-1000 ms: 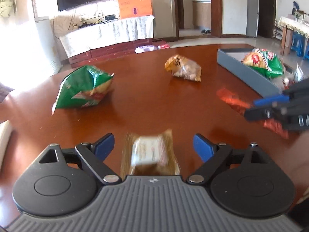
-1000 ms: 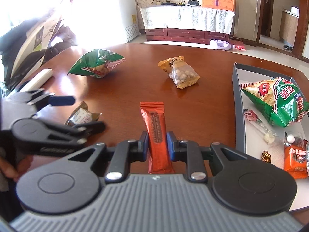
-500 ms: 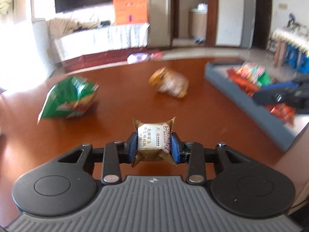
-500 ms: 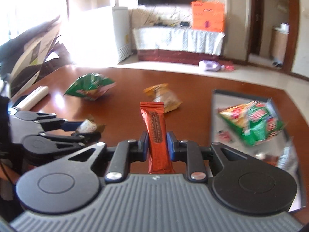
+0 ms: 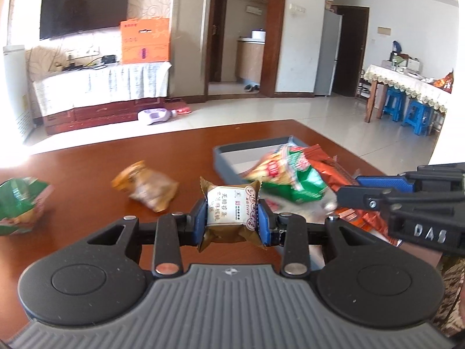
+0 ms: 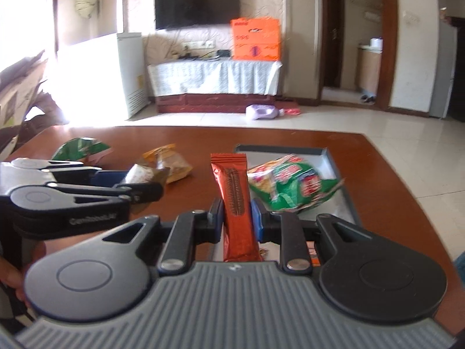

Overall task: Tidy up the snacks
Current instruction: 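Carry the bar and cake packet over the grey box and open both grippers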

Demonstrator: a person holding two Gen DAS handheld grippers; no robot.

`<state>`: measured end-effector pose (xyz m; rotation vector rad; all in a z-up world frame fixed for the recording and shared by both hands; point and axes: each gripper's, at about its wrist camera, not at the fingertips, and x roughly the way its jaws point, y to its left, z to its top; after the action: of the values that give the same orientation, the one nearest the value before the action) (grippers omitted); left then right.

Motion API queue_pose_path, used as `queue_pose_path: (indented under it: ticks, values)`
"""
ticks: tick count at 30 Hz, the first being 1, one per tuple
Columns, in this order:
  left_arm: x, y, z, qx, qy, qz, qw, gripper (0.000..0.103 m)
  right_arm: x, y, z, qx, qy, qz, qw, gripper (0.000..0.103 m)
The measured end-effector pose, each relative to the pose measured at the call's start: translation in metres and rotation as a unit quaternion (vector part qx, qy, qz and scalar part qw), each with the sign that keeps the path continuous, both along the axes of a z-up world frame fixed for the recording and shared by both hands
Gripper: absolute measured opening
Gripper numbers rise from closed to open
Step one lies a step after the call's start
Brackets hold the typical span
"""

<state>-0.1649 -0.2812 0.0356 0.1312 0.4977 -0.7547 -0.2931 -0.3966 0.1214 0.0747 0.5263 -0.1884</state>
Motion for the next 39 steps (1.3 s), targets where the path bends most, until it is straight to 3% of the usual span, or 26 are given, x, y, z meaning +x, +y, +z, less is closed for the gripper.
queue_pose_path:
  ticks: [11,20,26,28,30,32,33,34,36,39]
  values:
    - [0.004,-0.098,-0.010,0.002,-0.002,-0.049,0.9988,0.042,-0.009,-0.048,-0.020,0.010,0.032,-0.067,0.997,0.024]
    - [0.027,-0.152,-0.024,0.002,0.014,-0.070,0.9975,0.044,0.000,-0.052,-0.034,0.009,0.059,-0.061,0.996,0.023]
    - [0.039,-0.167,-0.033,0.004,0.023,-0.076,0.9969,0.046,0.008,-0.048,-0.040,0.001,0.072,-0.046,0.996,0.023]
    - [0.040,-0.169,-0.034,0.007,0.020,-0.076,0.9969,0.051,0.010,-0.049,-0.042,0.005,0.075,-0.047,0.996,0.022]
    - [0.037,-0.171,-0.034,0.008,0.009,-0.075,0.9971,0.078,0.009,-0.051,-0.043,0.010,0.073,-0.050,0.996,0.020]
    - [0.031,-0.168,-0.032,0.001,-0.008,-0.072,0.9974,0.090,0.008,-0.053,-0.042,0.010,0.065,-0.054,0.996,0.022]
    - [0.030,-0.168,-0.030,-0.001,-0.011,-0.074,0.9972,0.090,0.007,-0.053,-0.042,0.011,0.061,-0.056,0.996,0.023]
    - [0.028,-0.167,-0.028,-0.002,-0.012,-0.078,0.9969,0.091,0.006,-0.053,-0.041,0.012,0.057,-0.058,0.997,0.027]
    - [0.025,-0.165,-0.026,-0.001,-0.011,-0.079,0.9968,0.092,0.003,-0.054,-0.041,0.014,0.046,-0.060,0.997,0.048]
    - [0.024,-0.160,-0.024,0.000,-0.011,-0.081,0.9967,0.093,-0.001,-0.051,-0.038,0.007,0.029,-0.058,0.998,0.062]
